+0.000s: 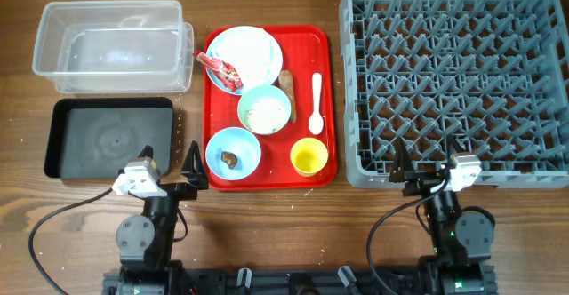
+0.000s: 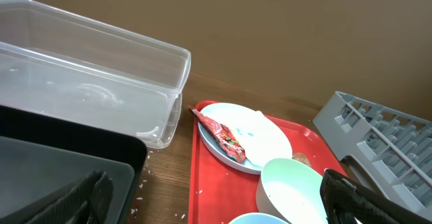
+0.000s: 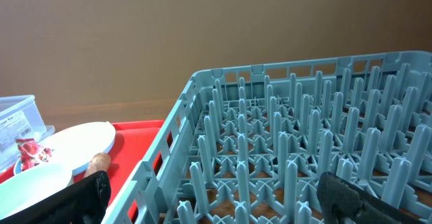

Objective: Sort waste into correct bins and load items into the dishwasher rack

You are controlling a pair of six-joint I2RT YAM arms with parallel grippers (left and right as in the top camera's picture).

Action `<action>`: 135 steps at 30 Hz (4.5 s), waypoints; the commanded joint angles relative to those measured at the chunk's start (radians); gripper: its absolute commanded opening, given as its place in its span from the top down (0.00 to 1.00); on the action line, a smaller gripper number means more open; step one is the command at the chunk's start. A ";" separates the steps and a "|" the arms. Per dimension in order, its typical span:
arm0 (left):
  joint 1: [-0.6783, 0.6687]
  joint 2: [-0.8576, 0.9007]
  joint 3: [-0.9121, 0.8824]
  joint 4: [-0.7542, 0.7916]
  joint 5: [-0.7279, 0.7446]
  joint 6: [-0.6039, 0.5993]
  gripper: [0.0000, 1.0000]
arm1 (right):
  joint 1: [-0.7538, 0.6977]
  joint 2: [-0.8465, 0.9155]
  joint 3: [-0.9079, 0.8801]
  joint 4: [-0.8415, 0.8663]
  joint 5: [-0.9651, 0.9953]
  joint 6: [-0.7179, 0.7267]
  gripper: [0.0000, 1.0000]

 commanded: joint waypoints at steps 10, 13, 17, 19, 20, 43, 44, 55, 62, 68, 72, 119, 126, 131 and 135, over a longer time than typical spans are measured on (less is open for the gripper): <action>0.008 -0.010 -0.004 -0.006 -0.002 0.002 0.00 | 0.008 -0.006 -0.002 0.003 0.010 0.003 0.00; 0.008 -0.010 -0.003 -0.006 -0.002 0.002 0.00 | 0.008 -0.006 -0.002 0.003 0.010 0.003 0.00; 0.008 -0.010 -0.004 -0.003 -0.002 0.002 0.00 | 0.008 -0.006 -0.002 0.003 0.010 0.003 0.00; 0.008 -0.010 -0.004 0.005 -0.003 0.002 0.00 | 0.008 -0.006 -0.002 0.003 0.010 0.002 0.00; 0.008 -0.010 -0.004 0.005 -0.003 0.002 0.00 | 0.008 -0.006 -0.002 0.003 0.010 0.002 0.00; 0.000 1.104 1.240 -0.589 0.118 0.108 0.00 | 0.008 0.641 0.835 -0.259 -0.005 -0.157 0.00; -0.015 1.205 1.342 -0.655 0.118 0.107 0.00 | 0.008 0.723 0.906 -0.300 -0.006 -0.156 0.00; -0.129 1.903 1.896 -0.851 0.272 0.106 0.00 | 0.008 1.373 1.400 -0.726 -0.261 -0.152 0.00; -0.133 2.034 1.894 -0.799 0.240 -0.024 0.00 | 0.008 1.446 1.399 -0.812 -0.261 -0.051 0.00; -0.216 2.176 1.890 -0.801 -0.049 -0.321 0.00 | 0.008 1.446 1.399 -0.826 -0.261 -0.051 0.00; -0.287 2.230 1.890 -0.782 -0.180 -0.348 0.00 | 0.008 1.446 1.399 -0.847 -0.261 -0.051 0.00; 0.027 1.769 1.941 -1.401 -0.264 -0.555 0.96 | 0.008 1.446 1.399 -0.835 -0.254 -0.026 0.00; 0.177 1.772 1.906 -1.336 -0.256 -0.484 0.96 | 0.008 1.446 1.399 -0.819 -0.254 -0.026 0.00; 0.177 1.799 1.906 -1.220 -0.276 -0.495 0.96 | 0.008 1.446 1.399 -0.819 -0.254 -0.025 0.00; 0.177 1.904 1.905 -1.003 -0.294 -0.492 0.96 | 0.008 1.446 1.399 -0.817 -0.254 -0.024 0.00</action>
